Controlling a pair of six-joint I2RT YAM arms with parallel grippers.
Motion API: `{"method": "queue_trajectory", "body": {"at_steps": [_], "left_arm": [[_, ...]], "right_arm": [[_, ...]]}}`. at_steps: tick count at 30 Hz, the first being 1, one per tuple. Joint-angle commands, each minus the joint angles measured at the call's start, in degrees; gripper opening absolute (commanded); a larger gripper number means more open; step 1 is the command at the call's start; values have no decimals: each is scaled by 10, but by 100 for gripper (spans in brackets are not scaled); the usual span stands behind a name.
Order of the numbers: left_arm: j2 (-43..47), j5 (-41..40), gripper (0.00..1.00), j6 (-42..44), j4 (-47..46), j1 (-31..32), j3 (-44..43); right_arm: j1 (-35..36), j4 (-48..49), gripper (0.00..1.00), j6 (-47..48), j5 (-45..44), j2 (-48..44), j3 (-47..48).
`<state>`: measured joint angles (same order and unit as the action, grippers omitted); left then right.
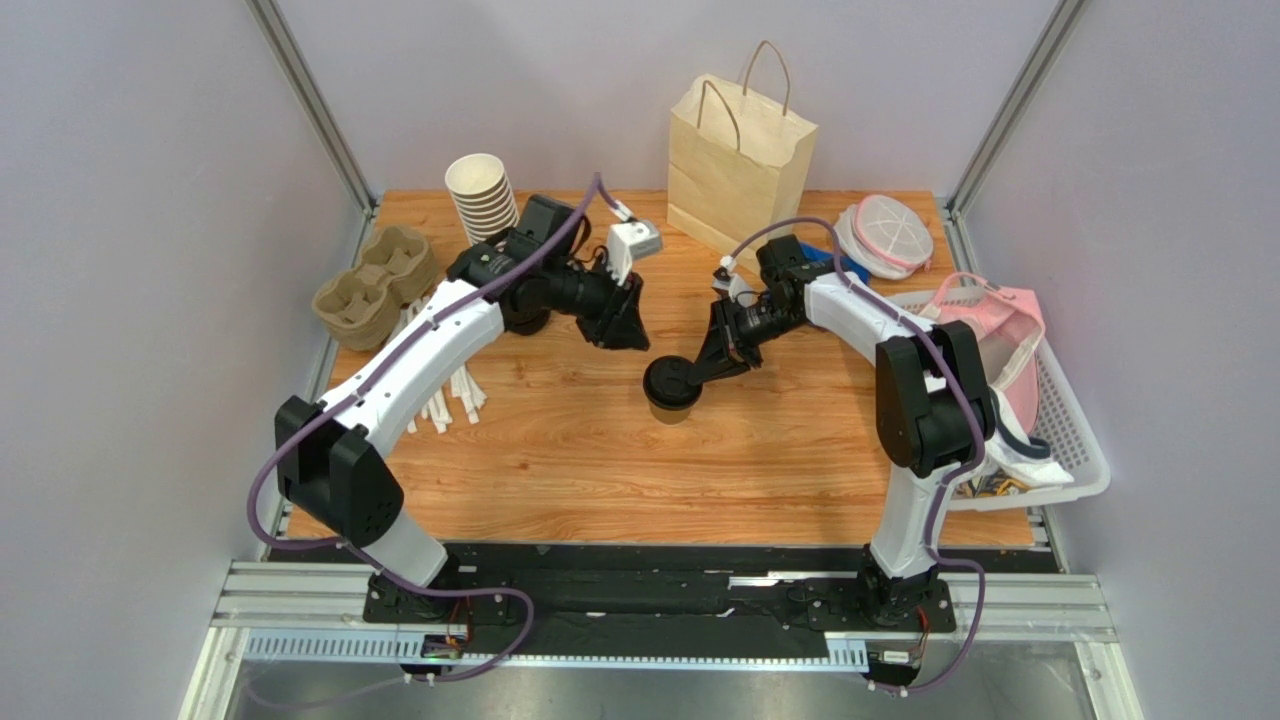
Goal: Pack the takeout coffee
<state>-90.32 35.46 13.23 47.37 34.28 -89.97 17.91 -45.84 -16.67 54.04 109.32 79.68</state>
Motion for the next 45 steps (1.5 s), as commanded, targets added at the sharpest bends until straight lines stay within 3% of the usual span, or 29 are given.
{"method": "queue_trajectory", "body": {"at_steps": [1, 5, 10, 19, 26, 45], "left_arm": [[15, 190, 29, -281, -198, -37, 87], [18, 225, 22, -469, -385, -53, 176], [-19, 212, 8, -538, -464, -55, 230], [-71, 185, 0, -541, -458, -64, 245], [-103, 168, 0, -508, -418, -72, 248], [-180, 168, 0, -481, -446, -99, 295]], "right_arm": [[5, -2, 13, 20, -44, 8, 14], [5, -4, 13, 22, -45, 10, 14], [9, -9, 13, 28, -47, 9, 18], [10, -20, 12, 35, -50, 10, 22], [12, -21, 12, 35, -51, 12, 24], [14, -26, 8, 44, -82, 43, 28]]}}
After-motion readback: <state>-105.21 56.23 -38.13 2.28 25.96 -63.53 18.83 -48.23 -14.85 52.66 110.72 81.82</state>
